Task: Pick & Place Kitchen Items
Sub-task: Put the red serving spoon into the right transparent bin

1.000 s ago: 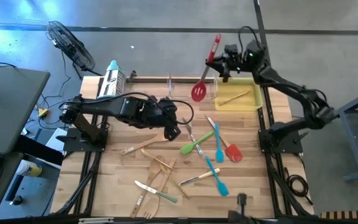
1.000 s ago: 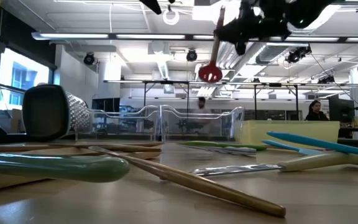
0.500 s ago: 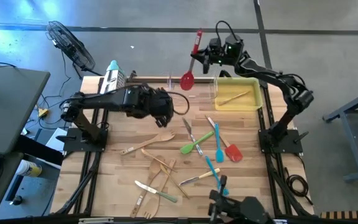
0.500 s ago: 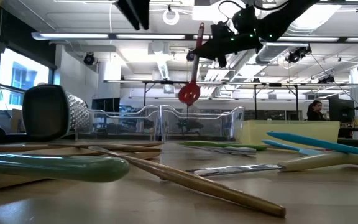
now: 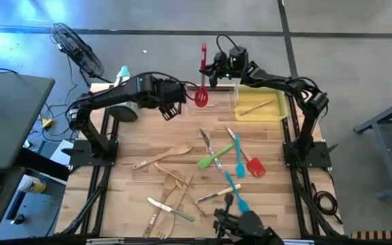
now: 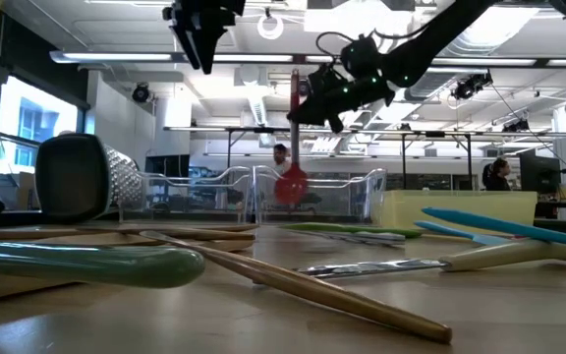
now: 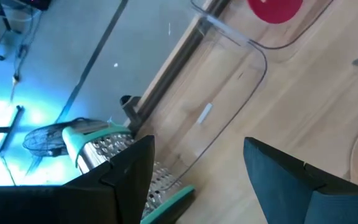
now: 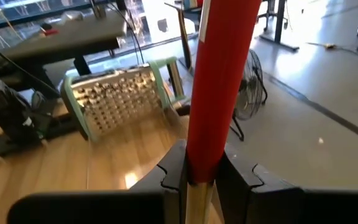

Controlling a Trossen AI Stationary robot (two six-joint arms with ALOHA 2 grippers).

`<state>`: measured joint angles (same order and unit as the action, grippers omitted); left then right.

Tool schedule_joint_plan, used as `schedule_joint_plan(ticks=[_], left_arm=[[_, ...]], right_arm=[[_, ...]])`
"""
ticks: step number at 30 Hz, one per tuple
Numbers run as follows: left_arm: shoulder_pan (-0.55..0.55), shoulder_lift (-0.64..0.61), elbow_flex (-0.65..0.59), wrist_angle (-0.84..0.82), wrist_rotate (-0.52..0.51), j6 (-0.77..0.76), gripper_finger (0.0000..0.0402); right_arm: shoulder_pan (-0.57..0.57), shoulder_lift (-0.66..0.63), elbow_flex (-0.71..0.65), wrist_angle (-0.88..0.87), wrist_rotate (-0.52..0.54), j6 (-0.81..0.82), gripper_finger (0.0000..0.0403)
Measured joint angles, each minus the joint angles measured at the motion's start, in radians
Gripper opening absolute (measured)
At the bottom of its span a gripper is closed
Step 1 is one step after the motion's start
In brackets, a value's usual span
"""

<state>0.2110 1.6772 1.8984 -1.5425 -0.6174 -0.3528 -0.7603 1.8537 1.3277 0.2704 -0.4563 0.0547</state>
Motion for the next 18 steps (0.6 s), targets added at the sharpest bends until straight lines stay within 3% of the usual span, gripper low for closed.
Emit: schedule_joint_plan(ticks=[12, 18], left_arm=[[0.038, 0.0, 0.0, 0.007, 0.013, 0.045, 0.0239], [0.038, 0.0, 0.0, 0.006, 0.017, 0.041, 0.0239]], right_arm=[[0.079, 0.019, 0.0, -0.042, 0.014, -0.066, 0.0045], [0.065, -0.012, 0.0, -0.116, 0.013, -0.126, 0.0045]])
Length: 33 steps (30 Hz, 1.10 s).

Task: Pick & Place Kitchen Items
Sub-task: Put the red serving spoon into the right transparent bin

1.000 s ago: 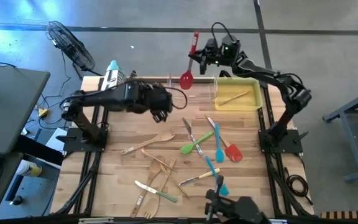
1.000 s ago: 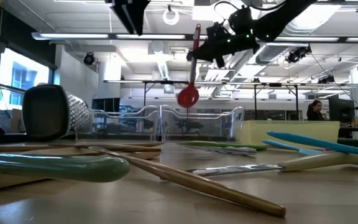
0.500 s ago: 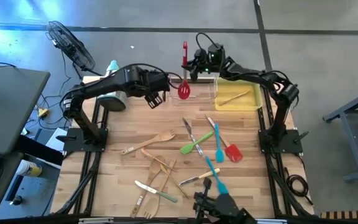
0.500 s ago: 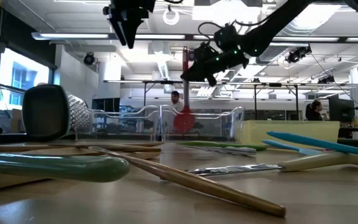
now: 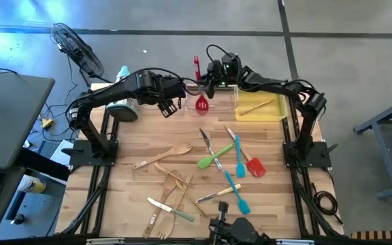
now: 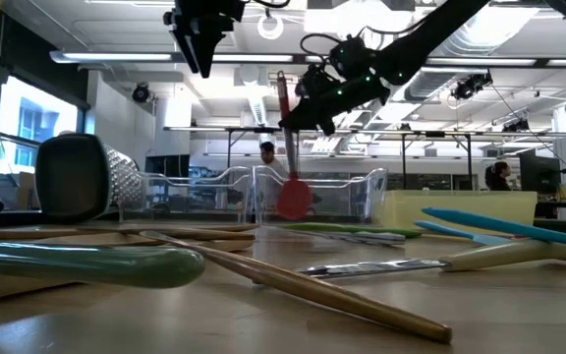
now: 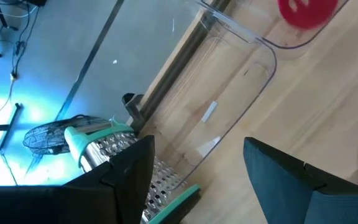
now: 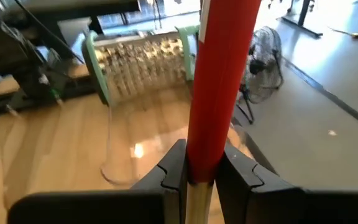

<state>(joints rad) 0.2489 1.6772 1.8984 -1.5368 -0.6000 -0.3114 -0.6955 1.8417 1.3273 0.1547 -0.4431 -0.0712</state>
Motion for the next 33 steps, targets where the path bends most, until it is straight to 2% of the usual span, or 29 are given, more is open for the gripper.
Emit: schedule_joint_plan(ticks=[8, 15, 30, 33], left_arm=[[0.0, 0.0, 0.0, 0.001, 0.009, -0.003, 0.0239], [0.0, 0.0, 0.0, 0.031, 0.008, 0.012, 0.0239], [0.0, 0.0, 0.0, 0.058, 0.049, -0.011, 0.0239], [0.0, 0.0, 0.0, 0.06, 0.058, -0.011, 0.0239]], right_arm=[[-0.033, -0.139, 0.005, -0.177, 0.071, -0.234, 0.0045], [-0.046, -0.152, 0.03, -0.448, 0.152, -0.405, 0.0045], [-0.032, -0.134, 0.032, -0.502, 0.156, -0.431, 0.0045], [-0.029, -0.133, 0.077, -0.571, 0.158, -0.431, 0.0045]])
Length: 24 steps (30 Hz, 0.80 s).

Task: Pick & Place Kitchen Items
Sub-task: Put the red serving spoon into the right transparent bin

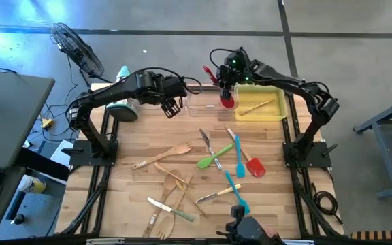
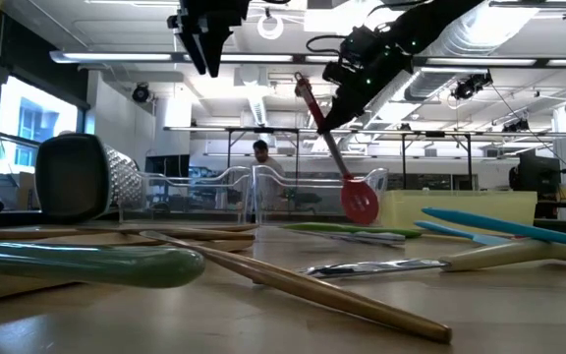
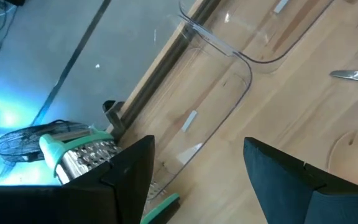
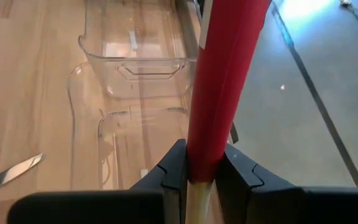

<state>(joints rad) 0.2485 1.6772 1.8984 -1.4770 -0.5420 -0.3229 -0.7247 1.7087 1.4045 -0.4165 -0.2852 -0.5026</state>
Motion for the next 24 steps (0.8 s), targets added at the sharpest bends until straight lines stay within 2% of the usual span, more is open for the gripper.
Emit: schedule_joint_plan(ticks=[6, 12, 24], left_arm=[[0.0, 0.0, 0.0, 0.011, 0.005, 0.0, 0.0239], [0.0, 0.0, 0.0, 0.011, 0.005, 0.0, 0.0239], [0.0, 0.0, 0.0, 0.01, 0.013, -0.004, 0.0239]], right_arm=[[0.008, 0.0, 0.083, -0.105, 0.003, 0.0, 0.0045], [0.012, 0.0, 0.088, -0.149, -0.001, 0.0, 0.0045], [0.012, 0.096, 0.09, -0.14, -0.009, 0.03, 0.0045]])
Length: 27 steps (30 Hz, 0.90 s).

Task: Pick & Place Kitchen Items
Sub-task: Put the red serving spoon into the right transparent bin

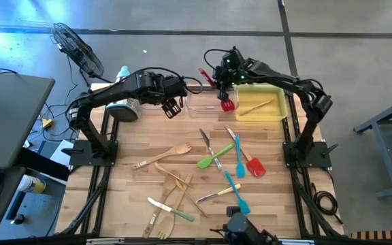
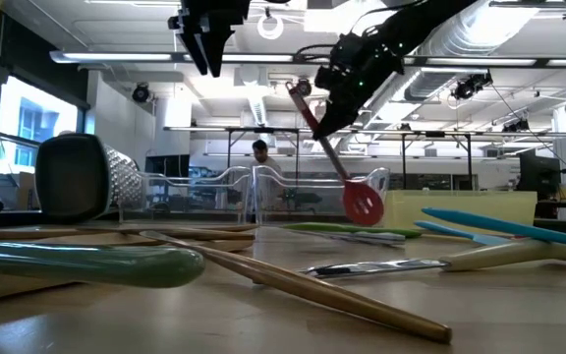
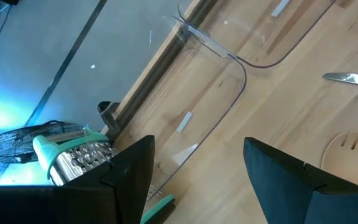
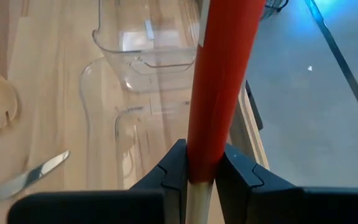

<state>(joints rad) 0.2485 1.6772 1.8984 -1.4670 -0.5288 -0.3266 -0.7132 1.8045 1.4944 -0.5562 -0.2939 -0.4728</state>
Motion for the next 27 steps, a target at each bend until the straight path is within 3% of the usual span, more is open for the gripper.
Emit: schedule_joint_plan(ticks=[27], left_arm=[[0.0, 0.0, 0.0, -0.001, 0.007, -0.004, 0.0239]], right_arm=[[-0.019, 0.191, 0.0, 0.207, -0.024, 0.015, 0.0045]])
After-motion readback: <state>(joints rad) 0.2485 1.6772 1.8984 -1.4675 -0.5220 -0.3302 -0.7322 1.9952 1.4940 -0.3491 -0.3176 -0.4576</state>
